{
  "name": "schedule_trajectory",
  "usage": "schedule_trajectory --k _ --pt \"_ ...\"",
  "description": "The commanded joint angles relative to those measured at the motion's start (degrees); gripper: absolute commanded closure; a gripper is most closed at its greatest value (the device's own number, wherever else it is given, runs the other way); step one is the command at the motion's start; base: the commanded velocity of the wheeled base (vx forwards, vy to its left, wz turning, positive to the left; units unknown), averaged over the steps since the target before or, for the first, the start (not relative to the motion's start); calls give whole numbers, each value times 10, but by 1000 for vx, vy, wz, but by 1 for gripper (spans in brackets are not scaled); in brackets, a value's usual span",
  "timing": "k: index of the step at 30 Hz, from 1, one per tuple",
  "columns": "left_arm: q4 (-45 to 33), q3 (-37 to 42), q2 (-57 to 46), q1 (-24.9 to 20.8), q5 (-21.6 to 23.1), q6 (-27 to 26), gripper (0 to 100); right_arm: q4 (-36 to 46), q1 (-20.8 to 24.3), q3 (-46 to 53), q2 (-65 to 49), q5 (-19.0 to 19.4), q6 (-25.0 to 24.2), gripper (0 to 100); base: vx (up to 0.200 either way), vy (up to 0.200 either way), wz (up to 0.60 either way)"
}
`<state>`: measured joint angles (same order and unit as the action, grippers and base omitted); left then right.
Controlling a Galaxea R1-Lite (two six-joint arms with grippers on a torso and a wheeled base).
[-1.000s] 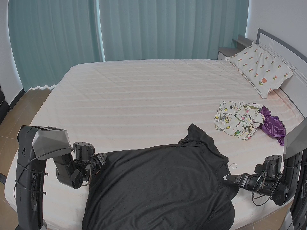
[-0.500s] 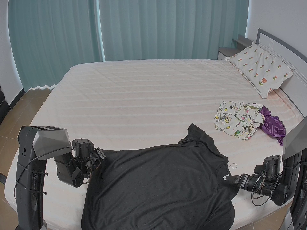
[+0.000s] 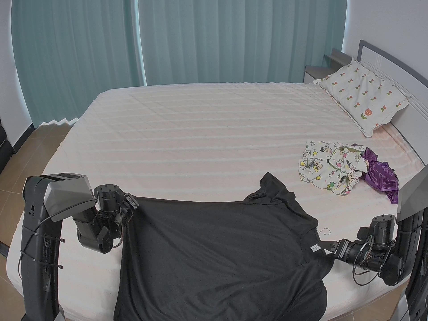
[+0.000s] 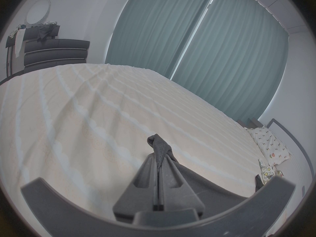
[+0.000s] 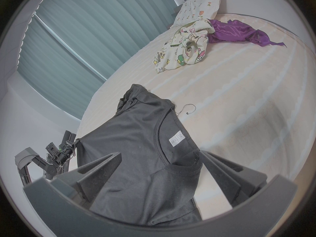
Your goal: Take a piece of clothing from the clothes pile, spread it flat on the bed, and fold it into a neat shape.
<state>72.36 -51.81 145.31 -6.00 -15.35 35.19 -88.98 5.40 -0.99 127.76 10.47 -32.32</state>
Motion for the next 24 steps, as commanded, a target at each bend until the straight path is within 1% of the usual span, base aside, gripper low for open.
schedule_trajectory --k 1,3,4,5,6,7,9,12,14,15,17,18,19,20,21,22,24 --pt "1 -18 16 5 -1 1 100 -8 -4 2 -17 1 0 0 0 0 0" --pt "1 -18 17 10 0 2 100 -8 -7 -5 -29 2 -2 0 0 0 0" --pt "1 -18 17 13 1 3 100 -7 -12 -17 -39 3 -15 0 0 0 0" --pt "1 -18 17 17 1 3 100 -7 -8 -32 -45 4 -39 0 0 0 0" --pt "1 -18 17 17 1 3 100 -7 -8 -32 -45 4 -39 0 0 0 0" --pt "1 -18 17 20 2 4 0 -6 5 -73 -45 3 -84 0 0 0 0" --pt "1 -18 17 19 2 5 0 -2 8 -94 -42 3 -86 0 0 0 0" --pt "1 -13 17 18 4 12 0 35 15 -153 -17 2 -83 0 0 0 0" --pt "1 -11 16 18 5 28 0 110 28 -232 -8 -3 -84 0 0 0 0" --pt "1 -10 16 18 5 31 0 131 29 -250 -7 -3 -85 0 0 0 0" --pt "1 -5 13 18 7 51 0 210 33 -321 8 -3 -90 0 0 0 0" --pt "1 0 12 18 8 59 0 231 38 -343 14 -4 -92 0 0 0 0" --pt "1 9 6 18 12 73 0 264 48 -379 26 -5 -99 0 0 0 0" --pt "1 17 0 18 18 80 0 279 52 -394 31 -8 -104 0 0 0 0" --pt "1 29 -11 19 30 89 0 297 60 -416 36 -11 -111 0 0 0 0" --pt "1 45 -23 19 49 100 0 297 60 -416 36 -11 -111 0 0 0 0" --pt "1 69 -39 19 73 115 0 335 83 -464 50 -18 -117 0 0 0 0"
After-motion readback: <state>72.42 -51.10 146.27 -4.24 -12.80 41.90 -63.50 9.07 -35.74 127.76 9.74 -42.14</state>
